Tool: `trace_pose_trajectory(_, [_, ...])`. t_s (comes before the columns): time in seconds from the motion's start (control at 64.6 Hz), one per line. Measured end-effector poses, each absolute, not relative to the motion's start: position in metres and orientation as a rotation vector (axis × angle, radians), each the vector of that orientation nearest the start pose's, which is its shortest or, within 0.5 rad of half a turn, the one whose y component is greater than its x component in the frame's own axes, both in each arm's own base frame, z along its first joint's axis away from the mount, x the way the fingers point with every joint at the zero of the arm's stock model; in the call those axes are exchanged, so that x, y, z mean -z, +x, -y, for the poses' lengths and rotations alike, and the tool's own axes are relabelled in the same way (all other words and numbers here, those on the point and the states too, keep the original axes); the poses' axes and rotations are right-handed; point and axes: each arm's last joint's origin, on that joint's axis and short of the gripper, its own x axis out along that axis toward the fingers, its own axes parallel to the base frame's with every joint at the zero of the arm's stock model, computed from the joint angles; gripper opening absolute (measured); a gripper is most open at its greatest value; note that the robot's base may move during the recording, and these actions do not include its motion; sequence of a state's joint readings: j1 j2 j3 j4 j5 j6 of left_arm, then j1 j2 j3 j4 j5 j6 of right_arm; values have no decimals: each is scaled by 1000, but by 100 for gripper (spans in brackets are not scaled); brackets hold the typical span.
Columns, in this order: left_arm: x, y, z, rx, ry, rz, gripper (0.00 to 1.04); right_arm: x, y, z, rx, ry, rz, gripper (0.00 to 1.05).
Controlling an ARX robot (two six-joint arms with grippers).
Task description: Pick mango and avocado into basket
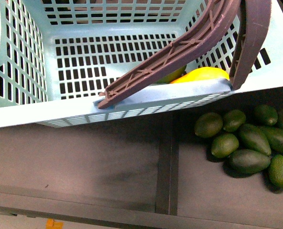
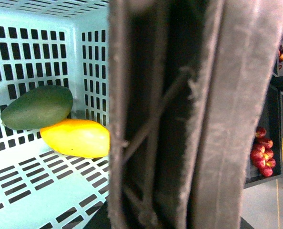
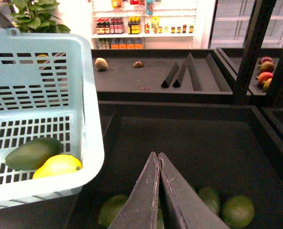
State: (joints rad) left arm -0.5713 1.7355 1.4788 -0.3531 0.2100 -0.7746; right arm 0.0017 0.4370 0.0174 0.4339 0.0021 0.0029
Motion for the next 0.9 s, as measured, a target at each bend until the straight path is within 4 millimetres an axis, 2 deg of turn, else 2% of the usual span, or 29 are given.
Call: trace_pose_trajectory(0.897, [-305, 328, 218, 477, -597, -868, 14, -169, 97, 0, 0, 3, 11, 2])
